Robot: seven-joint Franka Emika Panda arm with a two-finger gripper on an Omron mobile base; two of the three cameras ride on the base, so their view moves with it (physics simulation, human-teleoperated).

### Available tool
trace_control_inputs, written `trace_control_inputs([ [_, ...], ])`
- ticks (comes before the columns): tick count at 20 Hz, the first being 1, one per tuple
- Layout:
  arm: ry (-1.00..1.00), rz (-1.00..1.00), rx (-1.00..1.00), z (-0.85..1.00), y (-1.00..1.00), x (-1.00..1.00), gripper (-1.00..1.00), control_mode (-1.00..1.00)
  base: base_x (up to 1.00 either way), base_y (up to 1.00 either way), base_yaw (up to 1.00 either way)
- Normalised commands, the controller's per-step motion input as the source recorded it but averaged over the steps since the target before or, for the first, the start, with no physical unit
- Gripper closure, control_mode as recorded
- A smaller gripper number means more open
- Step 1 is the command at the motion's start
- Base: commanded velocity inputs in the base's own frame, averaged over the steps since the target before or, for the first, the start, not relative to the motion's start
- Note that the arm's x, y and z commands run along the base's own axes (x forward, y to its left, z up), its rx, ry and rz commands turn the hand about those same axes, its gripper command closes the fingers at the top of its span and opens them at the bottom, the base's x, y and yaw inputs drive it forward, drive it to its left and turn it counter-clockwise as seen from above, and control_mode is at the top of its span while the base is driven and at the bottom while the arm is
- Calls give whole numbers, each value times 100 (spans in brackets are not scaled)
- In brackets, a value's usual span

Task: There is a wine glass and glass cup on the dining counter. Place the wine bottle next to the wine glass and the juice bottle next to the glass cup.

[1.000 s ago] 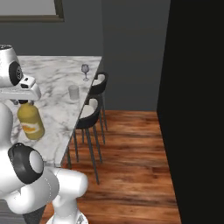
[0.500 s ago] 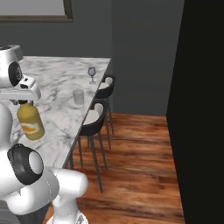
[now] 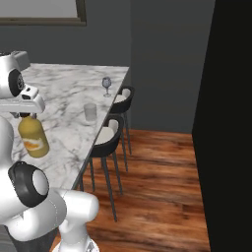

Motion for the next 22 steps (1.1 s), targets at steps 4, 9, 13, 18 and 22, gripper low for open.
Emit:
trace_control_inputs([
  [4, 0, 0, 0, 0, 0, 0, 100, 100, 0, 0, 0],
  [9, 0, 0, 0, 0, 0, 0, 100, 100, 0, 0, 0],
  [13, 0, 0, 0, 0, 0, 0, 100, 100, 0, 0, 0],
  [18, 0, 0, 0, 0, 0, 0, 100, 100, 0, 0, 0],
  [22, 0, 0, 0, 0, 0, 0, 100, 100, 6, 0, 0],
])
